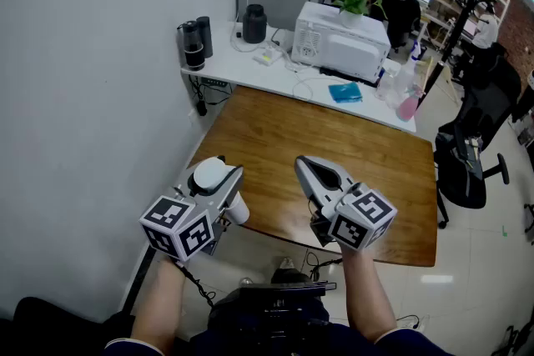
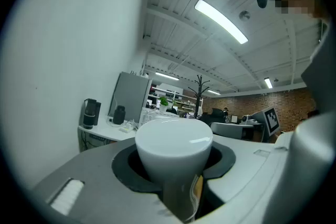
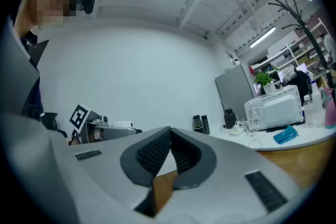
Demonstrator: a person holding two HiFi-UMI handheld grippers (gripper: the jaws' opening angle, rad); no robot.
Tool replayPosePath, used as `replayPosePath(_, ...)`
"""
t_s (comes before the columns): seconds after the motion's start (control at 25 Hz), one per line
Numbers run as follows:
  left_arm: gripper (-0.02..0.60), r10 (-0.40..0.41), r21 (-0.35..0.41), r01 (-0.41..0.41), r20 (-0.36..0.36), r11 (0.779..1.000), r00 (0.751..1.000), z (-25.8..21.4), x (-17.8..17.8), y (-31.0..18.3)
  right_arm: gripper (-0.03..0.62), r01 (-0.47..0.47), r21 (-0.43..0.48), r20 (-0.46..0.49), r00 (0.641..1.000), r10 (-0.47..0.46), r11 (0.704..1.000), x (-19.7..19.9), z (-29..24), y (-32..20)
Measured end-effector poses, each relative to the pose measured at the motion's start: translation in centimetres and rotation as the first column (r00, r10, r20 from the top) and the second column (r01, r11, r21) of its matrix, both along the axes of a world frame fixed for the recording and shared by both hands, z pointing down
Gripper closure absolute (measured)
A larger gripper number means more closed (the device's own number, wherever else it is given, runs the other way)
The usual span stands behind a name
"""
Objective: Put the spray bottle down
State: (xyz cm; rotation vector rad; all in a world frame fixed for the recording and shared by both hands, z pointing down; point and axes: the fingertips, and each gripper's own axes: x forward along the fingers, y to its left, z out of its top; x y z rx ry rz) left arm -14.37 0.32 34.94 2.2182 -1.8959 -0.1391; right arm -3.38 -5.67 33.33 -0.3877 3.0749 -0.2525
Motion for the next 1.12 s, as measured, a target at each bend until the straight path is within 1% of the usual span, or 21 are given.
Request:
replayPosePath(0.2, 0.385, -0.006, 0.004, 0.006, 0.003, 1.000, 1.000, -0.1, 0.3, -2.3, 0.594, 0.001, -0.009, 0.004, 1.000, -0.001, 1.000, 0.6, 0.0, -2.1)
replayPosePath(0.36, 0.385, -0.013, 0.005, 0.013, 0.005, 1.000, 1.000, -0.3, 0.7, -5.3, 0.594, 0.002, -0.008, 0.010, 1.000, -0.002, 1.000, 1.4, -0.4, -4.7)
replayPosePath(0.6, 0.385, -0.019, 0.016, 0.019, 0.010, 1.000, 1.000, -1.2, 1.9, -9.8, 0.594, 0.034, 0.033, 0.000, 0.999, -0.034, 0.999, 2.6, -1.1, -8.2)
replayPosePath(0.76, 0.385, -0.035, 0.019, 0.035, 0.020, 0.999, 0.999, -2.0, 2.6, -12.0, 0.594, 0.047, 0.054, -0.004, 0.999, -0.046, 0.997, 3.4, -1.3, -10.1)
replayPosePath(0.84, 0.385, -0.041, 0.015, 0.040, 0.030, 0.999, 0.999, -2.1, 2.9, -12.9, 0.594, 0.043, 0.073, -0.009, 0.999, -0.043, 0.996, 3.7, -1.2, -10.9)
replayPosePath(1.0, 0.385, -0.040, 0.009, 0.039, 0.063, 0.999, 0.997, -2.5, 2.9, -14.5, 0.594, 0.037, 0.072, 0.015, 0.999, -0.038, 0.997, 3.8, -1.5, -12.1)
replayPosePath(1.12, 0.385, -0.016, 0.013, 0.015, 0.066, 1.000, 0.998, -3.0, 3.0, -15.8, 0.594, 0.013, 0.082, 0.014, 1.000, -0.014, 0.997, 4.0, -1.7, -12.8)
